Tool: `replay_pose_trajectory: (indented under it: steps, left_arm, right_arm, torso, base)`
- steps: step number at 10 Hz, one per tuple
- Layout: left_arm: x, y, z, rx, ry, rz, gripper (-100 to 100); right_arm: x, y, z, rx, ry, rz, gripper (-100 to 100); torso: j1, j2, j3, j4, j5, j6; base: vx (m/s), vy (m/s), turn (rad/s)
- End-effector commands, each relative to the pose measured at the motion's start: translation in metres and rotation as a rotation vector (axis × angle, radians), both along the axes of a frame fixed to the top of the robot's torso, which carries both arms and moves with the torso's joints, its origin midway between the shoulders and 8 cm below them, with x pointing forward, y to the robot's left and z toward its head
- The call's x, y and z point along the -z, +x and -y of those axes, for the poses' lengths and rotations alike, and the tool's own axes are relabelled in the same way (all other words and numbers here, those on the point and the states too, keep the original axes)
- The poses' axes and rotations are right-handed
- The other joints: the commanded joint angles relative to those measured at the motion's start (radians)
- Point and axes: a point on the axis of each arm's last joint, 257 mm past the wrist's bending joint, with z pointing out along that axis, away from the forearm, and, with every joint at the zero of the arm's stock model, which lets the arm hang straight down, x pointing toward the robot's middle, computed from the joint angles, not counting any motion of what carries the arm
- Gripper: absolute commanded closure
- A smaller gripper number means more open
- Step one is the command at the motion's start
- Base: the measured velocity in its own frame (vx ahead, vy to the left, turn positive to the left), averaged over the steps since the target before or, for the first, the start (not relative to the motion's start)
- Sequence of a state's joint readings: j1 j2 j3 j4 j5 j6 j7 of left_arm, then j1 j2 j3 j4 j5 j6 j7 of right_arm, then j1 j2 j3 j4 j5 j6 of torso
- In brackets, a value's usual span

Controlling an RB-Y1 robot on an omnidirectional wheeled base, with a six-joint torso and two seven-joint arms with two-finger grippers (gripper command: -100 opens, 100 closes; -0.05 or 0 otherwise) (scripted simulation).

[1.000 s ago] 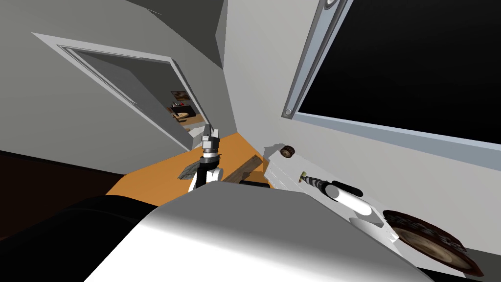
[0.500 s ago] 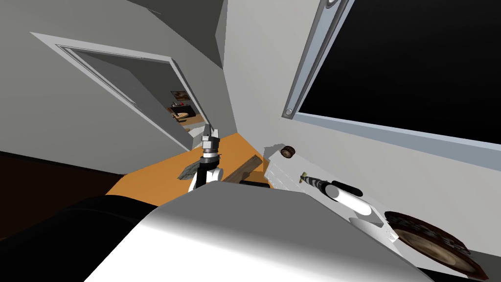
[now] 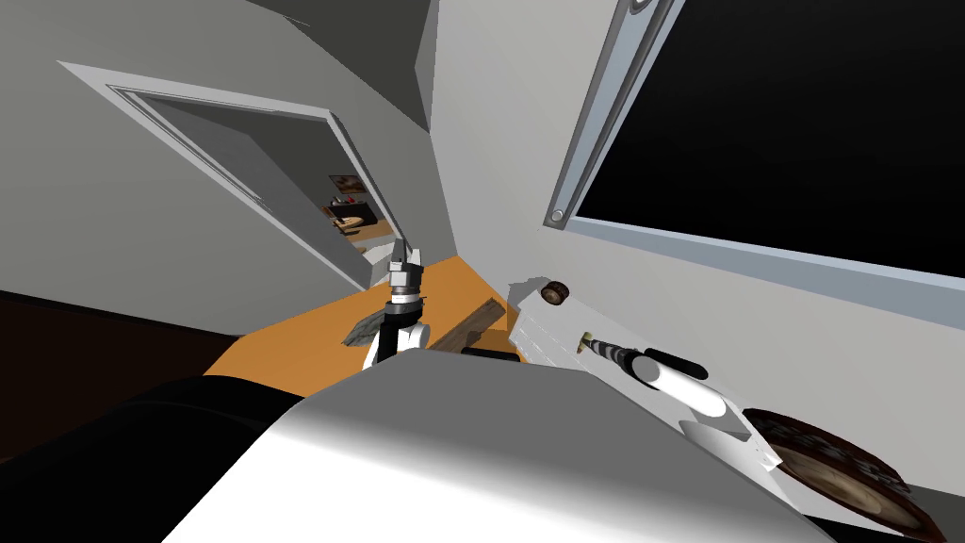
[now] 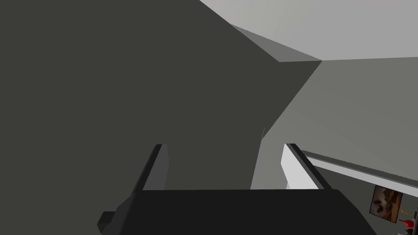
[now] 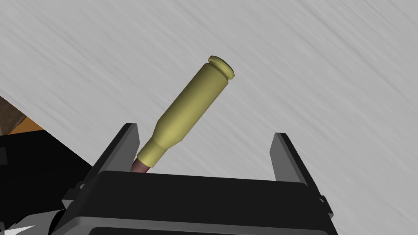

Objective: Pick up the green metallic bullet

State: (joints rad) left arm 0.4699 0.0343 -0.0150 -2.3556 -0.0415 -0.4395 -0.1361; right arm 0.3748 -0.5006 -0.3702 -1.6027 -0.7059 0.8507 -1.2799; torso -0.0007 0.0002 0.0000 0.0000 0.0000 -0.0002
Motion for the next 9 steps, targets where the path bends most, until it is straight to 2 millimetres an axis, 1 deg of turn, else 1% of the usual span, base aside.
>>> replay_pose_trajectory:
  steps: [1, 5, 7, 8, 9]
  left_arm:
    - [0.000, 0.000, 0.000, 0.000, 0.000, 0.000, 0]
    - [0.000, 0.000, 0.000, 0.000, 0.000, 0.000, 0]
    - [0.000, 0.000, 0.000, 0.000, 0.000, 0.000, 0]
    - [0.000, 0.000, 0.000, 0.000, 0.000, 0.000, 0]
    - [0.000, 0.000, 0.000, 0.000, 0.000, 0.000, 0]
  right_arm:
    - [0.000, -0.007, 0.006, 0.041, 0.024, -0.011, -100]
    - [0.002, -0.024, 0.017, 0.133, 0.078, -0.041, -100]
    - [0.002, -0.024, 0.017, 0.133, 0.078, -0.041, -100]
    - [0.003, -0.029, 0.020, 0.159, 0.092, -0.050, -100]
    - [0.003, -0.029, 0.020, 0.159, 0.092, -0.050, -100]
  torso:
    - [0.000, 0.000, 0.000, 0.000, 0.000, 0.000]
    - [0.000, -0.001, -0.001, 0.000, 0.000, 0.000]
    - [0.001, 0.000, 0.000, 0.000, 0.000, 0.000]
    - [0.001, 0.000, 0.000, 0.000, 0.000, 0.000]
    - [0.000, -0.001, 0.000, 0.000, 0.000, 0.000]
  base:
    - [0.009, -0.003, 0.024]
    - [0.015, -0.003, 0.036]
    - [0.005, 0.011, -0.003]
    - [0.013, 0.005, 0.022]
    - [0.011, 0.006, 0.017]
